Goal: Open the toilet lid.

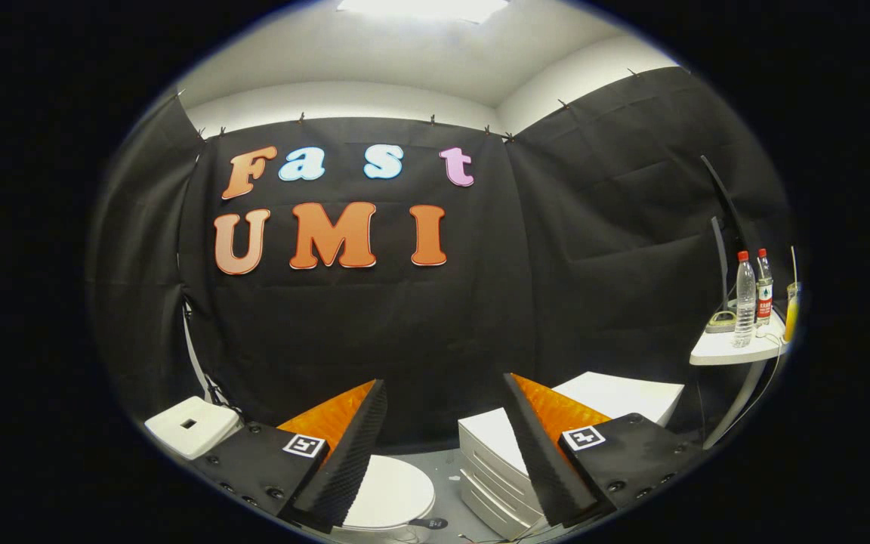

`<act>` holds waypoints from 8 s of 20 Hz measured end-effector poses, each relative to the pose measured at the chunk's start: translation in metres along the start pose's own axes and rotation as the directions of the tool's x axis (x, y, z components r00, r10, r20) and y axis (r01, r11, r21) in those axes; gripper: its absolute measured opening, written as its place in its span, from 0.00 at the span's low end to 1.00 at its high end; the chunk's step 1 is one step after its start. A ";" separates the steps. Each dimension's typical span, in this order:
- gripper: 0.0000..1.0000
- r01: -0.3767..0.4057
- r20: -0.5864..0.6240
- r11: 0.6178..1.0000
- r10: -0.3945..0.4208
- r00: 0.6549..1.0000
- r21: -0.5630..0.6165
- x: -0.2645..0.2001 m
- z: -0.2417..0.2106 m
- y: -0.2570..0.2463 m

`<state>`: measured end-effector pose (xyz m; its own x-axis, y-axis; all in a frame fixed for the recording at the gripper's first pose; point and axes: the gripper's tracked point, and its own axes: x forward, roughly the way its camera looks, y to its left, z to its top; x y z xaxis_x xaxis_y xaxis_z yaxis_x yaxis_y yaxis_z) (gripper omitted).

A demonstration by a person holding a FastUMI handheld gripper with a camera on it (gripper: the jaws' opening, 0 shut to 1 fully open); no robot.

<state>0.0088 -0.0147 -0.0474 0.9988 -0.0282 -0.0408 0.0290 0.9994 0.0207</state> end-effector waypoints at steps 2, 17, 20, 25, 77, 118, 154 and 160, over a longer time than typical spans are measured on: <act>0.98 0.007 0.001 1.000 -0.007 1.000 0.014 0.004 -0.018 -0.001; 0.99 0.096 -0.290 0.982 -0.045 0.956 0.164 0.022 -0.258 -0.028; 0.98 0.123 -0.336 0.967 -0.043 0.941 0.221 0.023 -0.300 -0.029; 0.98 0.184 -0.437 0.934 -0.034 0.899 0.306 0.025 -0.380 -0.031; 0.08 0.329 -0.568 0.701 0.132 0.812 0.633 0.042 -0.356 0.019; 0.08 -0.148 -0.335 0.918 0.280 0.900 0.368 -0.009 -0.107 0.317; 0.28 -0.460 -0.249 0.886 0.434 0.866 -0.055 -0.094 -0.089 0.526; 0.71 -0.477 -0.237 0.879 0.462 0.855 -0.007 -0.096 -0.066 0.511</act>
<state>-0.0745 0.5003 -0.0986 0.8574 0.4432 -0.2616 -0.4516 0.8917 0.0307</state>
